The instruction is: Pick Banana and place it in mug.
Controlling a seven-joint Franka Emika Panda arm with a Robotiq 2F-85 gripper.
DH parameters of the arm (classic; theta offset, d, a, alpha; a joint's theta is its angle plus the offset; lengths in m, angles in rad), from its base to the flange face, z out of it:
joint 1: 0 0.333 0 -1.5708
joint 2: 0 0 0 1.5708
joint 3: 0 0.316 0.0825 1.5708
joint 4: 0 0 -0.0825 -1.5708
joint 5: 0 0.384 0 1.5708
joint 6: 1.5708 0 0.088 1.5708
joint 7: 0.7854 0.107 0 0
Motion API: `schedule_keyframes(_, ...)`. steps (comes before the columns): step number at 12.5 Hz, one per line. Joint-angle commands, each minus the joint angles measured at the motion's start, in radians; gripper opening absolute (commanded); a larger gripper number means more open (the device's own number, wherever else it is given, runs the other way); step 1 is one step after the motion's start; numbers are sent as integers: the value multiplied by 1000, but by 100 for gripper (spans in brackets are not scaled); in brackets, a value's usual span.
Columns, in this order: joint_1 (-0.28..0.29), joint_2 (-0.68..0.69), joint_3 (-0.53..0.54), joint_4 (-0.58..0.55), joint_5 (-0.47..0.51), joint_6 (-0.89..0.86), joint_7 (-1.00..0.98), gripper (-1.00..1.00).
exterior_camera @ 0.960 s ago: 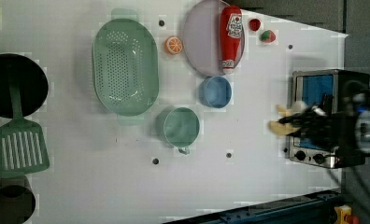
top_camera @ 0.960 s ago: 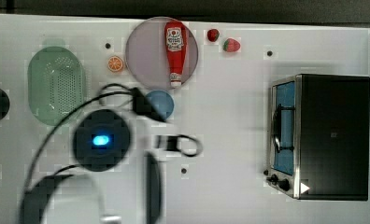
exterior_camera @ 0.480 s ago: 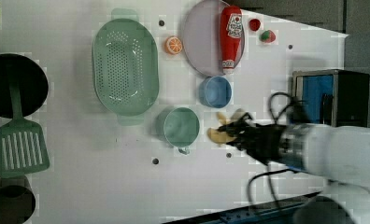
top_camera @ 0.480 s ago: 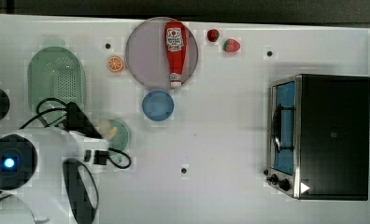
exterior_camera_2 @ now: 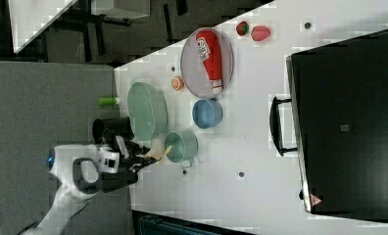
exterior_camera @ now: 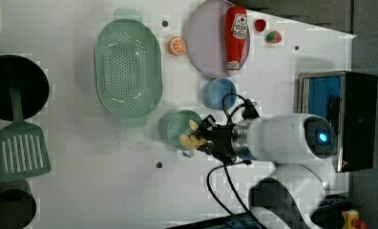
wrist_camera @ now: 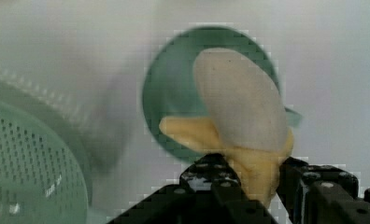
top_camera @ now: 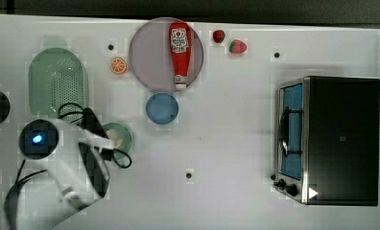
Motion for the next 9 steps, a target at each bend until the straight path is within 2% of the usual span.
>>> schedule_keyframes(1,-23,16,-1,-22,-22,84,111,-46)
schedule_keyframes(2,-23,31,-2,-29,-36,118,113,-40)
schedule_keyframes(8,-24,13,-10,-45,-45,148,120,92)
schedule_keyframes(9,-25,5,-12,-44,-45,150,120,100)
